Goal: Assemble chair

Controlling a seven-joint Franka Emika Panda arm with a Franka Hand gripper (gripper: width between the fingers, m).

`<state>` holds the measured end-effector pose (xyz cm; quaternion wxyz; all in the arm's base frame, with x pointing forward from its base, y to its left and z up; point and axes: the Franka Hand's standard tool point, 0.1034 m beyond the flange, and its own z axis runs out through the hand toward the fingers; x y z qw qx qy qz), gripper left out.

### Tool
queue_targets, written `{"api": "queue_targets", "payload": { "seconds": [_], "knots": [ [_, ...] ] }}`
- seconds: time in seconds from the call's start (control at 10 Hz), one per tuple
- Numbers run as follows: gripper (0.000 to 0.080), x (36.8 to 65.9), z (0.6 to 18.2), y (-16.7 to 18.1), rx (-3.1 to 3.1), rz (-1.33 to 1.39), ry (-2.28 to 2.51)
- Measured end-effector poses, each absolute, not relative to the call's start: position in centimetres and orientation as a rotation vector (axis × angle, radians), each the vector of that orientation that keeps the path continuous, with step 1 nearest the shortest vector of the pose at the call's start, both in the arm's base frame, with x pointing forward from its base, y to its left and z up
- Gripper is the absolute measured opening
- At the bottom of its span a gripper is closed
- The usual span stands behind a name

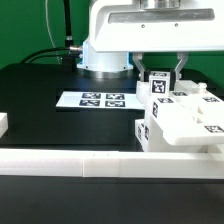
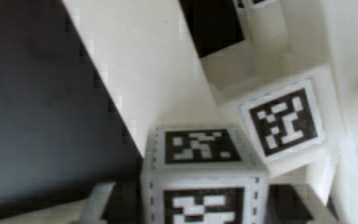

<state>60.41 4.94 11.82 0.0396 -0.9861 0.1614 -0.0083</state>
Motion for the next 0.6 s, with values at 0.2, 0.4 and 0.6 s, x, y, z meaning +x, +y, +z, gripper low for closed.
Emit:
{"api": "queue_targets", "payload": {
  "seconds": [0.2,0.4,0.6],
  "knots": [
    [0.0284,60.41,11.83,5.09,-2.974,-0.016,0.699],
    [0.0284,60.45,11.84,5.07,-2.921,-0.009,0.886],
    [0.0284,60.46,11.85,5.06,-2.875,-0.003,1.024]
  ]
}}
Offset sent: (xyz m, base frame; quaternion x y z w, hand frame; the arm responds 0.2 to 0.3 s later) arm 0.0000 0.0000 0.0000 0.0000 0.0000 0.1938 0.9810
